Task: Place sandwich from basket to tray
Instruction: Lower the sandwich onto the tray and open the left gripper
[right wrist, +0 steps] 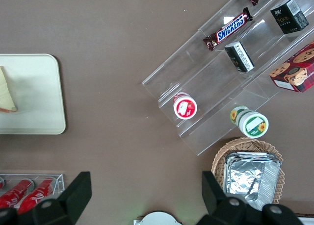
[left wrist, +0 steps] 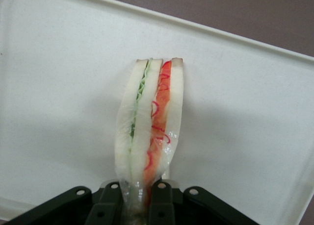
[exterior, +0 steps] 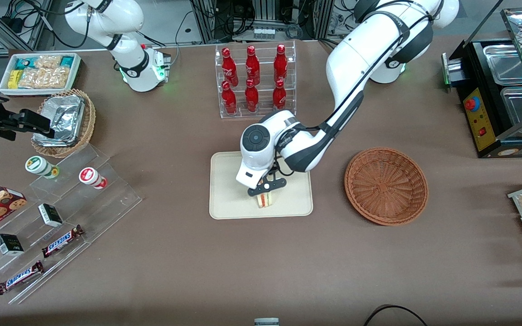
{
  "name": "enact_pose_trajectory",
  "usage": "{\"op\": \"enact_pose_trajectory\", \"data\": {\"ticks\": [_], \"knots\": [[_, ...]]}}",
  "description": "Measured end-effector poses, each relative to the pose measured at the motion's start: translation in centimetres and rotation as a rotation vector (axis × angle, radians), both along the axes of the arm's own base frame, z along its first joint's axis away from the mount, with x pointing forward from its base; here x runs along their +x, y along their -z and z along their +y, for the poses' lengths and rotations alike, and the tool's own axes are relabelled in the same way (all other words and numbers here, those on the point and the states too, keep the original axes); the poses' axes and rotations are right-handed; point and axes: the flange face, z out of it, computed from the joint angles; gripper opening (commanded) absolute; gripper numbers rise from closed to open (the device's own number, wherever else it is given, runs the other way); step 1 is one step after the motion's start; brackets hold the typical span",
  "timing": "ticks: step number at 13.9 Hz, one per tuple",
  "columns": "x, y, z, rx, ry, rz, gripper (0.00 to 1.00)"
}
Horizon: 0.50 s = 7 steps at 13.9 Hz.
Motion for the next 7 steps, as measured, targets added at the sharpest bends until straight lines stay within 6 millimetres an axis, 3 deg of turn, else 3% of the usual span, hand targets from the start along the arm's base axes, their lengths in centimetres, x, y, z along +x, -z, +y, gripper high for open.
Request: {"op": "enact_pose_trajectory", "data": {"ticks": [1,5,7], "knots": [[0.0,0.0,0.0,0.0,0.0,-0.001,0.99],[0.5,-0.4,0.1,-0.009,-0.007,-0.012,1.0],[1.3,-1.6,0.2,-0.022,-0.017,-0.028,1.0]]}}
